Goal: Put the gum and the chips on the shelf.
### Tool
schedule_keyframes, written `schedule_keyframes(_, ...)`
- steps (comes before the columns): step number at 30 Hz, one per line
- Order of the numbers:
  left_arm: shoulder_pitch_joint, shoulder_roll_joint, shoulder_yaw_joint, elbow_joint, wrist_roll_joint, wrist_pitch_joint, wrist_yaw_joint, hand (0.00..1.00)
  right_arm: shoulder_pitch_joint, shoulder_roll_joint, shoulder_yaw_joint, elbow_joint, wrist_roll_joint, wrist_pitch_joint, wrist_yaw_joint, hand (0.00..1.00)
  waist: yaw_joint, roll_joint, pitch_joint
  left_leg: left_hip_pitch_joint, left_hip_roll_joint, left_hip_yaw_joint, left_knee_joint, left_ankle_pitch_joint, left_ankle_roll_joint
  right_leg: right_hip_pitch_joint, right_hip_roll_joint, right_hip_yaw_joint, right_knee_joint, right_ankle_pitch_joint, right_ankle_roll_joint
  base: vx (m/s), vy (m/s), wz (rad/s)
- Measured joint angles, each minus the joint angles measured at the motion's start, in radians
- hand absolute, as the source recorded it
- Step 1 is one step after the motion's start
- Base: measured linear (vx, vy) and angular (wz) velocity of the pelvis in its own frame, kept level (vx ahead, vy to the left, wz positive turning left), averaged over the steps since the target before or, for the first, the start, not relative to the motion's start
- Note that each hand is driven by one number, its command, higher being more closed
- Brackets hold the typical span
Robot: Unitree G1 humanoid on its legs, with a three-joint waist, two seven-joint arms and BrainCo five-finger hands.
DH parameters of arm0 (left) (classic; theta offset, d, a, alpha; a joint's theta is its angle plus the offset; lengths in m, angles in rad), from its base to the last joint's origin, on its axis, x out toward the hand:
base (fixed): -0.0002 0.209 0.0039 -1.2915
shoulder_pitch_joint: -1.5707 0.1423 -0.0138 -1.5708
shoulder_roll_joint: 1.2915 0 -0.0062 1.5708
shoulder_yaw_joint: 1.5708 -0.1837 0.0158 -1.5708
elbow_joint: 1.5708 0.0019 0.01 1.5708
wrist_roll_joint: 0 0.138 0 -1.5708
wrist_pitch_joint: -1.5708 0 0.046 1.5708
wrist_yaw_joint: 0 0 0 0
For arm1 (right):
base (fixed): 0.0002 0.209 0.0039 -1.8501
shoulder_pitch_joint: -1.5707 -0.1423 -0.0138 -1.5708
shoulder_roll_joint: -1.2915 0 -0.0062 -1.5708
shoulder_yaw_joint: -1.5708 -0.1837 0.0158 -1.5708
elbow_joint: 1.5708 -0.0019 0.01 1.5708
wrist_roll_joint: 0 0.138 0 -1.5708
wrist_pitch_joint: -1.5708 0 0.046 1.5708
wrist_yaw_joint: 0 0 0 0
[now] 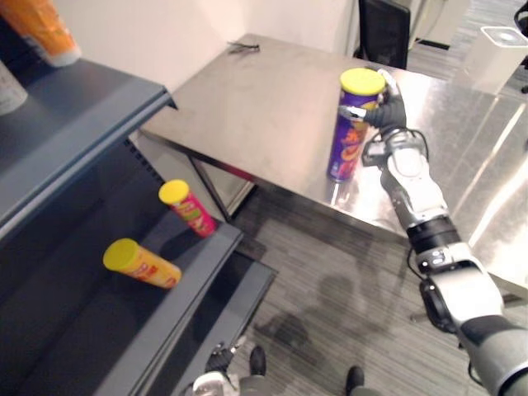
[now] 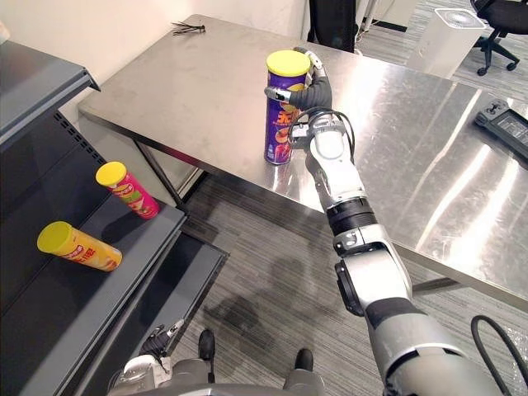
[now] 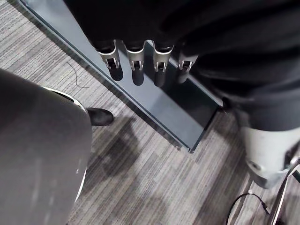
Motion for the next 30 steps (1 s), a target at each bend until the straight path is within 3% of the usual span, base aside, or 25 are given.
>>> schedule_keyframes(7, 0.001, 0.001, -0.001, -0.001, 0.000, 0.001, 0.000, 0.00, -0.002, 0.004, 0.000, 0.011, -0.003, -0.001, 0.007, 1.00, -0.001, 0.000, 0.000, 0.000, 0.000, 0.000, 0.000, 0.001, -0.002, 0.001, 0.001, -0.004, -0.002, 0.003, -0.003, 0.00, 0.000, 0.00)
schedule_keyframes(18, 0.001, 0.007, -0.019, -0.002, 0.001, 0.003, -0.001, 0.00, 0.076, 0.029, 0.010, -0.023, -0.010, -0.044, 0.032, 1.00, -0.002, -0.005, 0.000, 0.025, 0.000, 0.003, -0.006, -0.001, -0.005, 0.028, 0.002, -0.004, -0.011, 0.003, -0.002, -0.01, -0.001, 0.00)
schedule_keyframes(26, 0.002, 0.017, -0.018, 0.000, 0.005, 0.006, 0.000, 0.00, 0.303, 0.025, 0.024, -0.342, -0.001, -0.039, 0.034, 1.00, -0.012, -0.031, -0.011, 0.031, 0.007, 0.007, -0.001, -0.002, -0.007, 0.033, 0.008, 0.005, -0.018, 0.003, -0.002, 0.01, -0.005, -0.02)
schedule_keyframes(30, 0.010, 0.018, 0.000, -0.001, 0.012, 0.010, 0.000, 0.00, 0.400, 0.024, -0.048, -0.530, 0.000, -0.048, 0.034, 1.00, -0.029, -0.035, -0.014, 0.031, 0.008, 0.007, -0.001, -0.002, -0.007, 0.032, 0.008, 0.006, -0.015, 0.003, -0.002, 0.00, 0.000, 0.00)
